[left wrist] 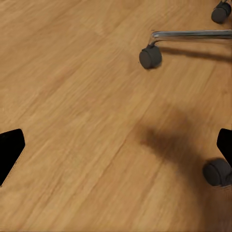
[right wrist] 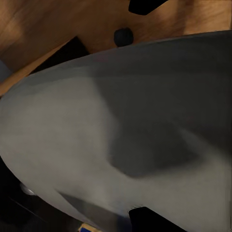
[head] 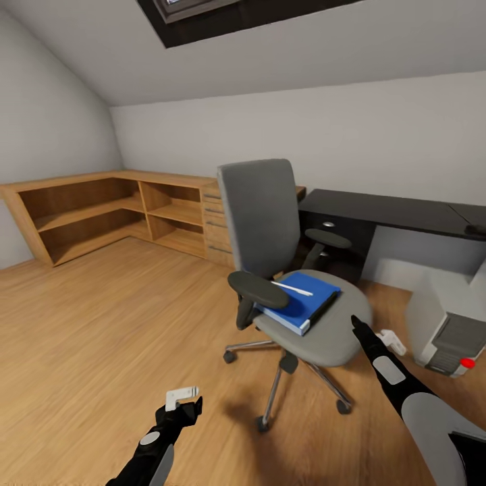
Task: In the bedroom, organize the workspace by keeping the computer under the desk, ensuring the monitor is on the desk, placing the keyboard on the desk next to the monitor, placing the mouse on the desk next to the keyboard, moving the folder from the swivel chair onto the desk next to the mouse, stacking the notebook on top of the folder with the pen on top of the notebook, and positioning the swivel chair next to the desk.
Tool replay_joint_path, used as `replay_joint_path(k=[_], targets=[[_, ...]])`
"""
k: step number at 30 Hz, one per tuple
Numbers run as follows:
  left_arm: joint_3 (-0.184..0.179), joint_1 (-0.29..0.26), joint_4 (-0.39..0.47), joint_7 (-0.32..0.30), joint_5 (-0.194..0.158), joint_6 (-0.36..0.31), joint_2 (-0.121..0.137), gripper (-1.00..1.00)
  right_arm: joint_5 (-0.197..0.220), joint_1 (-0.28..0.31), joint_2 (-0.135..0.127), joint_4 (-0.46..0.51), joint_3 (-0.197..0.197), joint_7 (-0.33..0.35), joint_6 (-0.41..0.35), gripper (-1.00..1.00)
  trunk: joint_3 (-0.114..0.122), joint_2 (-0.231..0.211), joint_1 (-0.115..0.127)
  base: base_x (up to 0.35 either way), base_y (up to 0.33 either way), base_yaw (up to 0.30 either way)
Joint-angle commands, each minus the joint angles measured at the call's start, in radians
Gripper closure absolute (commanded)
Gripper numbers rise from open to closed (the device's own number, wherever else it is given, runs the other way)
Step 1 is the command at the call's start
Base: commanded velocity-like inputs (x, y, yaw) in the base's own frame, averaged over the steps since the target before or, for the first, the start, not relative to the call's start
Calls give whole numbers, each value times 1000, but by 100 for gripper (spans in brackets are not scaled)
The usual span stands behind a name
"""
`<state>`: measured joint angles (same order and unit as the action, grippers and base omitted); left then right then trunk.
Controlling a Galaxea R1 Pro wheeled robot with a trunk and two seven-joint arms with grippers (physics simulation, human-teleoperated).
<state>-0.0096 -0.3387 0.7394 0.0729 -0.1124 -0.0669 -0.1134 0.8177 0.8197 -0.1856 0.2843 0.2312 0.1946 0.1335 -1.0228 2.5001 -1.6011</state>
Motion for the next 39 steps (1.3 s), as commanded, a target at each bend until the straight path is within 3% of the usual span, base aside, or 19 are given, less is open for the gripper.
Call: replay_joint_path(k=[1,39], targets=[[-1,0,1,4,-10,-5,0,-100,11,1,0,-2,-1,8,2,-100,-1,0,0,0,0,175],[-1,0,1,5,-10,-5,1,-100,9,0,-5,-1,0,8,3,-100,-14,0,0,0,0,239]])
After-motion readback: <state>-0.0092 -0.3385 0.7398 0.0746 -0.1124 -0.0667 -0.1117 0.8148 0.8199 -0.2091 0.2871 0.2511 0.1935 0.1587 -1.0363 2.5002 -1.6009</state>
